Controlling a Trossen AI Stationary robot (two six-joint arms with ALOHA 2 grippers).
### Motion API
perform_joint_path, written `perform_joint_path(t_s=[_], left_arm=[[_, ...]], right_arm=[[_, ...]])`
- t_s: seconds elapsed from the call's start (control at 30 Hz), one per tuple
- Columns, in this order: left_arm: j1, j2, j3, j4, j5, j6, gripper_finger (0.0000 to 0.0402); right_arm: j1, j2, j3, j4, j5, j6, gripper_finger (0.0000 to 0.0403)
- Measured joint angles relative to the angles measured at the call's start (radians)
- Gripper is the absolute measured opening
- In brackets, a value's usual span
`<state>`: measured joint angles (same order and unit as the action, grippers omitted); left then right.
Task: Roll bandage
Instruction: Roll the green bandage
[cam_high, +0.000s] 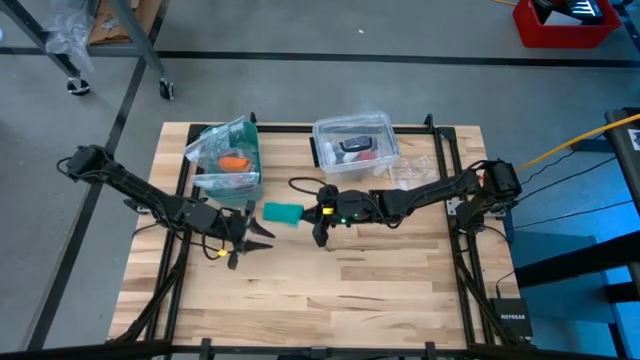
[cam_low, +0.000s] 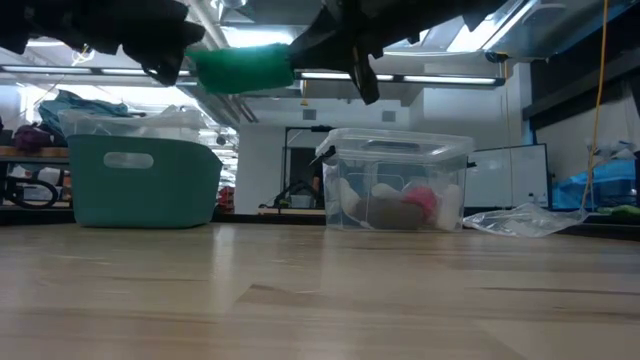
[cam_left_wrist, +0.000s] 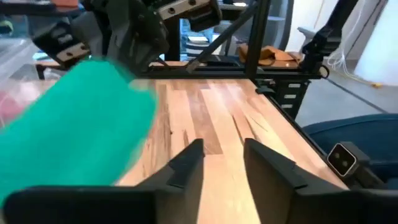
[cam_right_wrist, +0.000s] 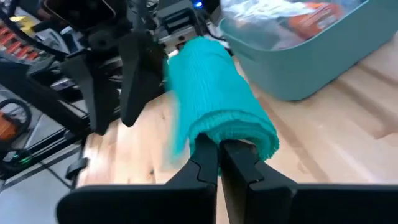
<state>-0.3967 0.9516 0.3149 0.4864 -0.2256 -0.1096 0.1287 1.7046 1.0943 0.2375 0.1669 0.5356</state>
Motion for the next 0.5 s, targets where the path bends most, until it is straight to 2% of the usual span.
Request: perform_joint_path(t_s=[0.2, 0.37, 0.5], left_arm=[[-0.025, 0.000, 0.000, -0.018, -0.007, -0.009, 0.0149], [-0.051, 0.000, 0.000, -0.071, -0.009, -0.008, 0.0146], [-0.057, 0.000, -0.001, -0.124, -0.010, -0.049, 0.0142]], right_arm=[[0.001, 0.000, 0.000, 0.000, 0.050, -0.064, 0.0005], [0.001, 0.000, 0.000, 0.000, 0.077, -0.098, 0.0005], [0.001, 0.000, 0.000, 0.000, 0.054, -0.099, 0.0005]])
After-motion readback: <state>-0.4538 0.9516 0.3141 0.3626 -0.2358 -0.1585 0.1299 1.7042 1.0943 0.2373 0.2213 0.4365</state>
